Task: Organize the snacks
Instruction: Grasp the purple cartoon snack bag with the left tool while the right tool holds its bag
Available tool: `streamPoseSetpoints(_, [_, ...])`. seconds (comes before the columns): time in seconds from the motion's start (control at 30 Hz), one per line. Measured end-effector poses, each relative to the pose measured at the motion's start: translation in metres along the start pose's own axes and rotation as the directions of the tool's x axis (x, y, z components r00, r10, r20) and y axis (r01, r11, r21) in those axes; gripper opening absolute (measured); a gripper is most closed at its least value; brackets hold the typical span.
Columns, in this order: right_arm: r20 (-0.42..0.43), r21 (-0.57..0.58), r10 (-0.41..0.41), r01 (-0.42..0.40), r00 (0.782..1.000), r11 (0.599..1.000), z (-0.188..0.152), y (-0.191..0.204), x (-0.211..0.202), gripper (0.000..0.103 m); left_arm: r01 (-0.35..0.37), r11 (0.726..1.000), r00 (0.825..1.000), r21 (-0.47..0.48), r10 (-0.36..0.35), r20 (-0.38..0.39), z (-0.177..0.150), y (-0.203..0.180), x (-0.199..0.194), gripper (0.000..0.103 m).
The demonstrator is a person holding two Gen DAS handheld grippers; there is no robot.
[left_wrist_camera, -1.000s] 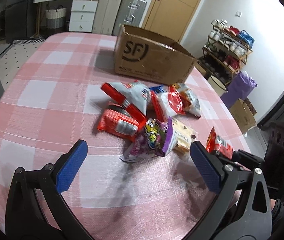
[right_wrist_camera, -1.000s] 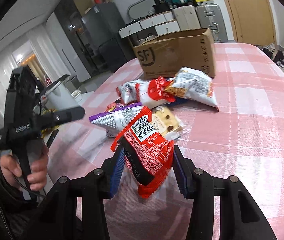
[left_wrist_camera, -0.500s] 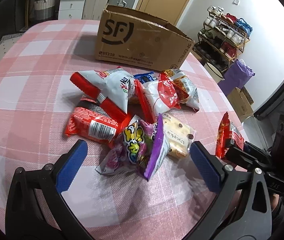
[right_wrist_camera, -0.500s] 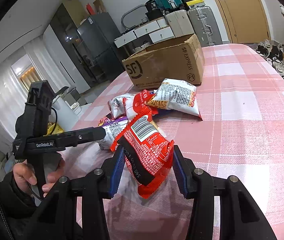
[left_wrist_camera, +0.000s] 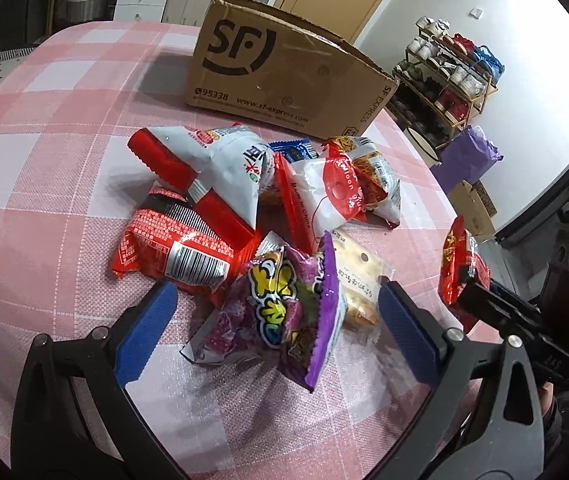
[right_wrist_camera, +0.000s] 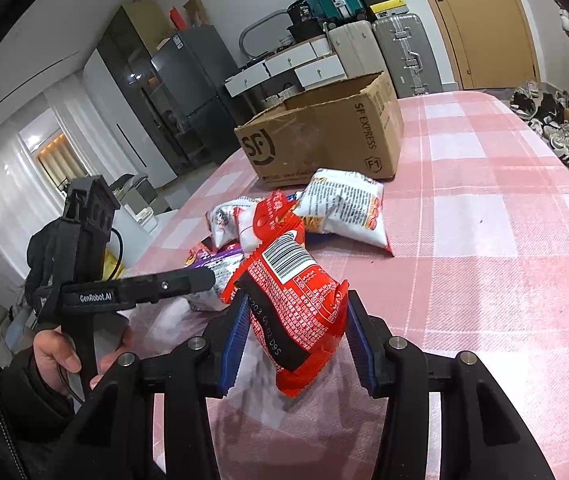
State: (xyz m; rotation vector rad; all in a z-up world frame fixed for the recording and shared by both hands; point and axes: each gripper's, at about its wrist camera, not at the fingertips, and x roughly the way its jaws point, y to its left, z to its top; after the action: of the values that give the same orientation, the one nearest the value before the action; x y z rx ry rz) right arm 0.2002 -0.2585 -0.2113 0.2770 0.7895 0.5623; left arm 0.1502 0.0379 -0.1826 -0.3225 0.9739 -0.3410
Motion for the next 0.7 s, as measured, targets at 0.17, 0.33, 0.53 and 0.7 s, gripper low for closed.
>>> streamPoseSetpoints(0.17, [0.001,0.023,-0.004,0.004,1.0,1.0,-0.0013,-0.0035,0.0006,0.047,0.011,1.0,1.0,0.003,-0.011,-0.004,-0.0033,0.0022,0.0029,0.093])
streamPoseSetpoints(0.33, [-0.013,0.013,-0.003,0.003,1.0,1.0,-0.0019,0.0014,0.0029,0.047,0.024,1.0,1.0,0.001,-0.024,0.007,-0.0033,0.0034,0.0031,0.084])
streamPoseSetpoints(0.53, [-0.016,0.006,-0.004,0.004,1.0,1.0,0.0004,0.0029,0.0049,0.047,0.054,0.999,0.999,0.007,-0.054,-0.005,-0.0043,0.0035,0.0046,0.065])
streamPoseSetpoints(0.7, [-0.016,0.006,-0.006,0.006,1.0,1.0,0.0003,0.0026,0.0054,0.047,0.061,0.998,0.998,0.004,-0.061,-0.003,-0.0047,0.005,0.0053,0.061])
